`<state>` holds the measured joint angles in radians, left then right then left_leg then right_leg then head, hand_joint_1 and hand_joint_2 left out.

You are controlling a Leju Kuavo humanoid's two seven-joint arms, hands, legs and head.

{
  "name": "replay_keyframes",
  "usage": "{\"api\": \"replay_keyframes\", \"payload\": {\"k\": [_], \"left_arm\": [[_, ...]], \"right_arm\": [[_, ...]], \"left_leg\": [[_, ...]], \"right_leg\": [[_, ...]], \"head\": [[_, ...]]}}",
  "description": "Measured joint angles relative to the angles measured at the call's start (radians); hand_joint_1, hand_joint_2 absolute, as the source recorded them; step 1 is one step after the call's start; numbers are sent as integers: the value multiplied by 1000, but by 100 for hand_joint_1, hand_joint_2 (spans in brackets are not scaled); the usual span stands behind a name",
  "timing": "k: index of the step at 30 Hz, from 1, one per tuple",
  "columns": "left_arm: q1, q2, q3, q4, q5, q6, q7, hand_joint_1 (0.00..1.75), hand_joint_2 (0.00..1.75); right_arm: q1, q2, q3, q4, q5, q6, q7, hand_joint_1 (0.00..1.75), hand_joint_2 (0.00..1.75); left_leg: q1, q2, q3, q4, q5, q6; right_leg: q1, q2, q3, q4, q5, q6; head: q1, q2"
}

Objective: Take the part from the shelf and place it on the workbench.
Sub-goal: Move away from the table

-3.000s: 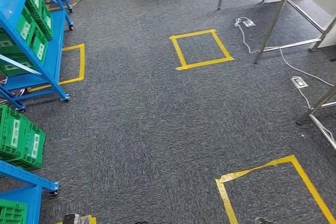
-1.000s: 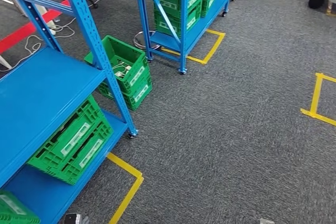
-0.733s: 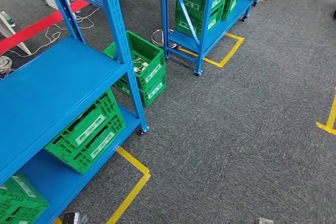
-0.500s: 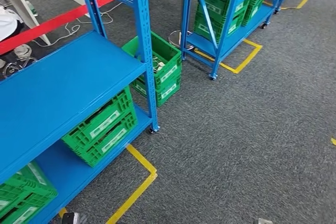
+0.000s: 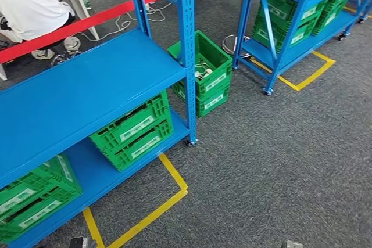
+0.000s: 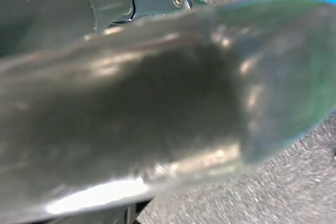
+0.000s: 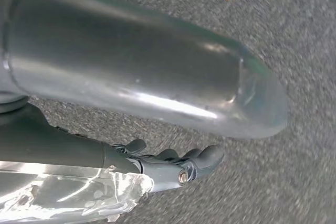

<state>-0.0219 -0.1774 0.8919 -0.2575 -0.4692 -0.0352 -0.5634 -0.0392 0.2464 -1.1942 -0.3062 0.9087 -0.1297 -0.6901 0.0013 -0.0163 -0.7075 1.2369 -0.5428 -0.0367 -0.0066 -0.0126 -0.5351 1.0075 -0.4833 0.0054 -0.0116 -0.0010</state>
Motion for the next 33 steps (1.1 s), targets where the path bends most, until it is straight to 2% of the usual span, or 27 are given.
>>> {"api": "replay_keyframes", "payload": {"k": [1,2,3,5,7,8,9,10,12,13,14,15,16,17,18,19,20,21,22,23,25,27,29,30,31,32,33], "left_arm": [[1,0,0,0,-1,0,0,0,0],[2,-1,0,0,-1,0,0,0,0],[4,-1,0,0,-2,0,0,0,0],[3,0,0,0,-5,0,-1,0,0],[-2,-1,1,0,-10,0,-2,0,0],[-4,-1,2,0,-11,0,-3,0,0],[-4,-1,4,0,-12,0,-3,0,0],[-1,-1,5,0,-12,0,-3,0,0],[0,-1,9,0,-13,-1,-3,0,0],[-1,-2,10,0,-13,-2,-3,0,0],[-3,-2,11,0,-13,-3,-3,0,0],[-3,-4,11,0,-13,-4,-3,0,0],[-2,-4,12,0,-13,-4,-3,0,0],[-1,-4,14,0,-13,-4,-3,0,0],[0,-5,16,0,-13,-4,-3,0,0],[0,-5,17,0,-14,-4,-3,0,0],[0,-5,18,0,-15,-5,-3,0,0],[-2,-4,19,0,-18,-5,-3,0,0],[-2,-4,20,0,-20,-6,-3,0,0],[-2,-4,22,0,-23,-6,-3,0,0],[3,-3,25,0,-28,-5,-3,0,0],[4,-3,27,0,-31,-4,-3,0,0],[0,-4,27,0,-33,-4,-3,0,0],[-2,-4,27,0,-33,-4,-3,0,0],[-2,-5,27,0,-34,-4,-3,0,0],[-1,-5,28,0,-34,-4,-3,0,0],[1,-6,28,0,-35,-4,-3,0,0]], "right_arm": [[0,0,0,0,0,0,0,0,0],[-1,0,-1,0,0,0,0,0,0],[-2,0,-1,0,0,0,0,0,0],[-5,0,-2,0,1,0,0,0,0],[-6,0,-2,0,1,0,0,0,0],[-6,0,-3,0,2,0,0,0,0],[-7,0,-3,0,3,0,0,0,0],[-9,0,-3,0,4,0,0,0,0],[-11,0,-3,0,4,0,0,0,0],[-9,0,-4,0,4,0,0,0,0],[-7,0,-4,0,4,0,0,0,0],[-5,0,-5,0,4,0,0,0,0],[-4,-1,-6,0,4,0,0,0,0],[-4,-1,-6,1,4,0,0,0,0],[-4,-1,-7,1,4,0,0,0,0],[-4,-2,-7,1,4,0,0,0,0],[-4,-2,-8,1,4,0,0,0,0],[-5,-2,-8,1,4,0,0,0,0],[-5,-2,-8,2,4,0,0,0,0],[-6,-2,-8,2,4,-1,0,0,0],[-7,-2,-9,3,5,-1,0,0,0],[-7,-3,-10,3,6,-1,0,0,0],[-4,-3,-10,3,7,-1,0,0,0],[-3,-3,-10,3,7,-1,0,0,0],[-2,-3,-10,3,7,-1,0,0,0],[-2,-3,-10,3,8,-1,0,0,0],[-3,-3,-10,3,8,-1,0,0,0]], "left_leg": [[0,4,-13,32,-5,0],[0,6,-7,24,10,2],[-1,11,19,-21,40,5],[-10,59,96,-161,99,17],[-21,101,139,-245,116,31],[-24,102,141,-256,113,36],[-23,88,140,-258,114,42],[-20,76,140,-261,116,47],[-12,51,142,-266,121,57],[-9,39,141,-266,123,60],[-7,25,140,-266,124,63],[-7,11,139,-266,125,64],[-6,-3,139,-266,125,64],[-4,-18,140,-265,126,64],[-3,-33,141,-265,126,62],[0,-47,142,-264,126,58],[0,-61,141,-260,126,52],[1,-74,137,-256,126,46],[1,-86,132,-253,127,39],[2,-97,127,-252,130,31],[6,-111,118,-254,136,18],[4,-74,97,-217,111,8],[2,-18,43,-102,47,2],[2,-4,11,-33,17,0],[2,2,-11,18,1,-1],[2,5,-17,35,4,0],[2,8,-2,11,24,2]], "right_leg": [[2,-16,0,0,-1,-2],[3,-30,1,0,-2,-2],[4,-43,3,0,-3,-3],[8,-65,8,1,-8,1],[13,-86,12,3,-13,9],[16,-98,13,2,-15,13],[16,-109,17,0,-17,17],[16,-103,17,3,-21,22],[12,-52,-1,54,-56,34],[10,-19,-27,111,-86,39],[8,0,-60,182,-119,42],[7,7,-93,248,-143,44],[6,9,-116,288,-150,46],[5,10,-122,290,-136,47],[2,13,-108,251,-104,49],[-2,26,-80,185,-64,52],[-8,54,-50,114,-33,55],[-14,80,-26,59,-14,55],[-17,100,-11,27,-7,52],[-17,108,-6,17,-9,46],[-15,86,-4,16,-5,28],[-15,61,-5,14,0,15],[-12,30,-6,12,0,6],[-10,12,-7,13,-1,4],[-8,-4,-7,13,-1,3],[-6,-19,-7,13,-2,2],[-5,-33,-6,13,-3,2]], "head": [[0,0],[0,0],[0,0],[-1,0],[0,0],[0,0],[0,0],[1,0],[4,0],[7,0],[9,0],[11,0],[12,0],[12,0],[12,0],[13,0],[13,0],[13,0],[13,0],[13,0],[14,0],[7,0],[-1,0],[-1,0],[-1,0],[-1,0],[-1,0]]}}
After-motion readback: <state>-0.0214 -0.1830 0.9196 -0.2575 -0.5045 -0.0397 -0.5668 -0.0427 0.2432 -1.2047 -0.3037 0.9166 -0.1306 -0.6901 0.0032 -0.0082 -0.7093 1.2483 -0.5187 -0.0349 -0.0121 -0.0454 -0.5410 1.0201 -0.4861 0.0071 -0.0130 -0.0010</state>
